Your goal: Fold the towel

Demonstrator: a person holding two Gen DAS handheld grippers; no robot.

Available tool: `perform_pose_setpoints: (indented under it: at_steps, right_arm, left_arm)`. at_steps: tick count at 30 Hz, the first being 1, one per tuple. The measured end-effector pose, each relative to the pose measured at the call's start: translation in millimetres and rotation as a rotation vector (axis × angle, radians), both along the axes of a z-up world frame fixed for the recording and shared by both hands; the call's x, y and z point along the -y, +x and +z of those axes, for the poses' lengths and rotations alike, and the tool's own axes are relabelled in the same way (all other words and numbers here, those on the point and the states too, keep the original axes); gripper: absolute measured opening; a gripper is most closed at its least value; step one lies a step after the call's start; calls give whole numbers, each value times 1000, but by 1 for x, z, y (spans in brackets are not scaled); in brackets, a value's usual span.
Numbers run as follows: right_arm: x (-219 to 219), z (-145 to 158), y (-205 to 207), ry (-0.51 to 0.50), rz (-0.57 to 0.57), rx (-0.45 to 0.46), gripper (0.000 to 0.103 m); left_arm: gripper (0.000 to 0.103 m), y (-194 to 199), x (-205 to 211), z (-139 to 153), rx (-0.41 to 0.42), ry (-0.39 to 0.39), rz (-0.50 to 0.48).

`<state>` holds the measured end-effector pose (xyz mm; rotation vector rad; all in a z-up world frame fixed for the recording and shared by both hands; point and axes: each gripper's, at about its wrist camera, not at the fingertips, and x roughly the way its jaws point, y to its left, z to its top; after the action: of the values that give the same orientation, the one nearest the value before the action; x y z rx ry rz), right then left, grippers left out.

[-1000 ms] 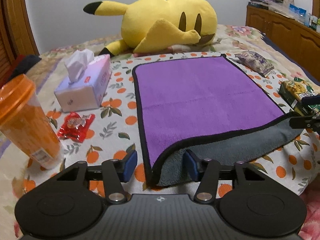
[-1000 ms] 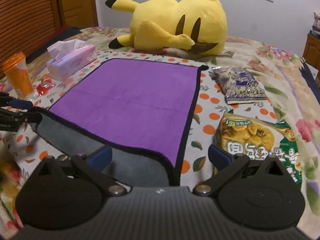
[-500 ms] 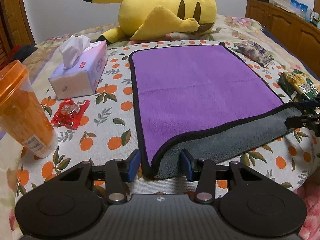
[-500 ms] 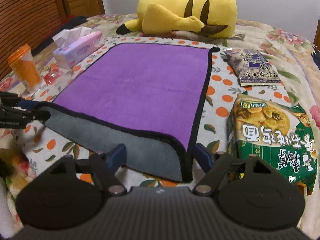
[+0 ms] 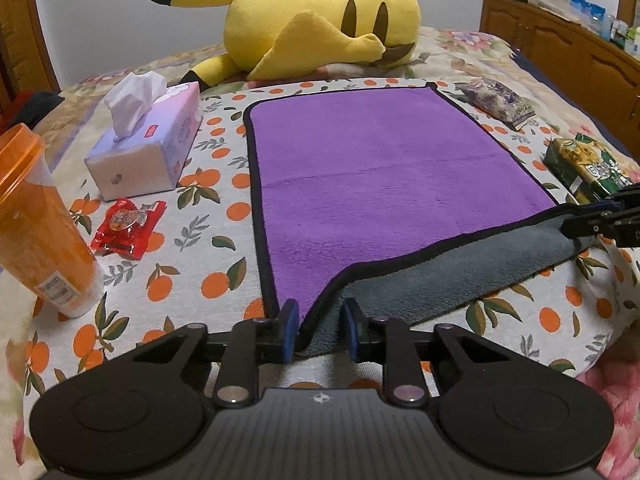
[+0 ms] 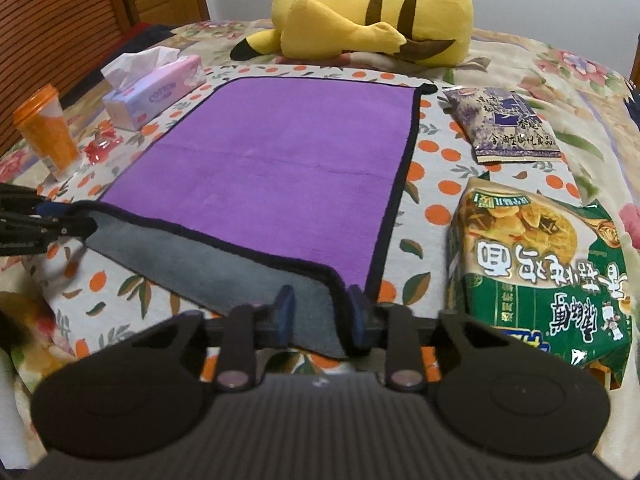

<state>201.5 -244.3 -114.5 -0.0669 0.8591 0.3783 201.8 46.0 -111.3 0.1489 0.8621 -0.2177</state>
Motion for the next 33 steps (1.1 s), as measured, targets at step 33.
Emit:
perform_pose_setpoints:
  at_steps: [33]
  right_arm:
    - [11,33,-2,73,-6,174,4]
  left_arm:
    - [7,-16,4,46,192,-67,-30]
